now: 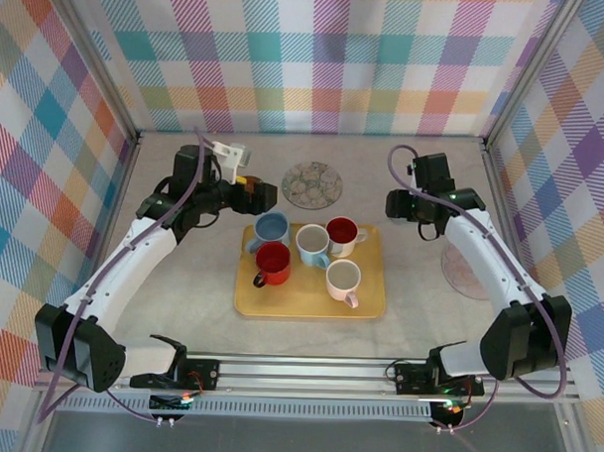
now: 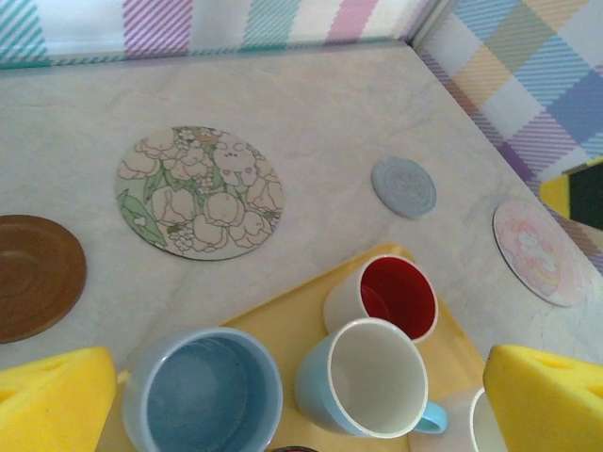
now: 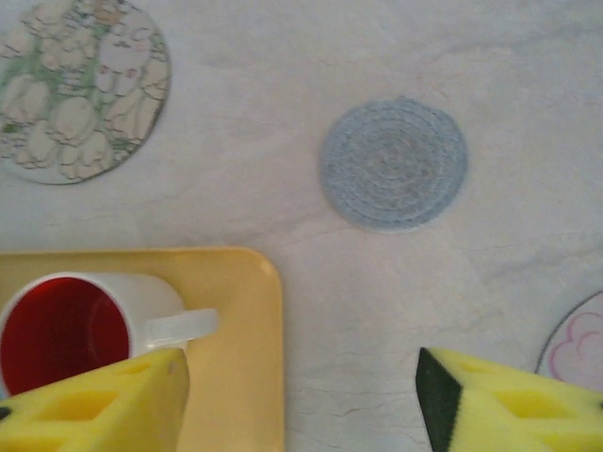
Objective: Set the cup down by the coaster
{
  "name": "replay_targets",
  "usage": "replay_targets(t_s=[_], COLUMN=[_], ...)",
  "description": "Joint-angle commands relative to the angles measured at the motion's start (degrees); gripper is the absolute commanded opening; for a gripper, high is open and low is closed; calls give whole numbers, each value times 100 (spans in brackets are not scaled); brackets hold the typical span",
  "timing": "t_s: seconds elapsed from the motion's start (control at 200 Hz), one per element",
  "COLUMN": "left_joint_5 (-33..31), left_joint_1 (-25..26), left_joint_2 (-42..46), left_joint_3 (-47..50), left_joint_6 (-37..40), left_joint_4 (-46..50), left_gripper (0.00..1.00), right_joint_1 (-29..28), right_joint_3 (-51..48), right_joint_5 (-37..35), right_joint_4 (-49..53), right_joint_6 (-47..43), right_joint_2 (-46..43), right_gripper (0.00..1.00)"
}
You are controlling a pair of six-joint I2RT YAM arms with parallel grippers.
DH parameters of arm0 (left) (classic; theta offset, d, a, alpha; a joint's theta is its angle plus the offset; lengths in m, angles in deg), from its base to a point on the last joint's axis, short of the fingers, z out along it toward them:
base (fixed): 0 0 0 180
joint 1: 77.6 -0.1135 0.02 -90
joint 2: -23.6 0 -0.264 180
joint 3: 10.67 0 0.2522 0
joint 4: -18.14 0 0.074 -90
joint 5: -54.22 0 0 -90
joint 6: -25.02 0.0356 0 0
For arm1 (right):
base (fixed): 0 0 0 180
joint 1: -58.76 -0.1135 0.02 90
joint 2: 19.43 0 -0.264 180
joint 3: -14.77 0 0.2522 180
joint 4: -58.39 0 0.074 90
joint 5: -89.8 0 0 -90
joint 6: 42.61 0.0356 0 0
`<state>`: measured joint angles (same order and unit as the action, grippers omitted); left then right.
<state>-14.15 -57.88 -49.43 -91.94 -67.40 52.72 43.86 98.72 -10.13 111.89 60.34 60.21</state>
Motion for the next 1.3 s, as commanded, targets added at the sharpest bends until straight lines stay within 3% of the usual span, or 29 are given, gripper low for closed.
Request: replay_targets(t_s=[0.0,0.23,0.445,0.59,0.835,0.98,1.295], left_joint_5=[110,322,571,571,581,269,202], left_joint_1=[164,365,422,503,576,582,585], left_joint_2=[-85,-372,-612,-809,-1010,-987,-1178], left_joint_3=[52,87,56,-20,-96,-75,-87], left_joint_6=[224,233,207,173,94,108,66], left_joint_4=[-237,-355,-438,-438,-402,-412,-414], left_gripper=[100,100,100,100,100,100,100], right_joint_1=[171,595,863,977,1083,1138,1081], right_joint_3=[17,291,676,1073,1889,2293,3008], right_joint_5=[-76,90,198,263,-98,-237,587], right_joint_4=[22,27,17,50,166,272,657], right_joint_6=[113,217,82,84,165,151,308], right_joint_2=[215,998,1758,2435,3506,3937,4774], right_gripper=[58,43,22,0,0,0,0])
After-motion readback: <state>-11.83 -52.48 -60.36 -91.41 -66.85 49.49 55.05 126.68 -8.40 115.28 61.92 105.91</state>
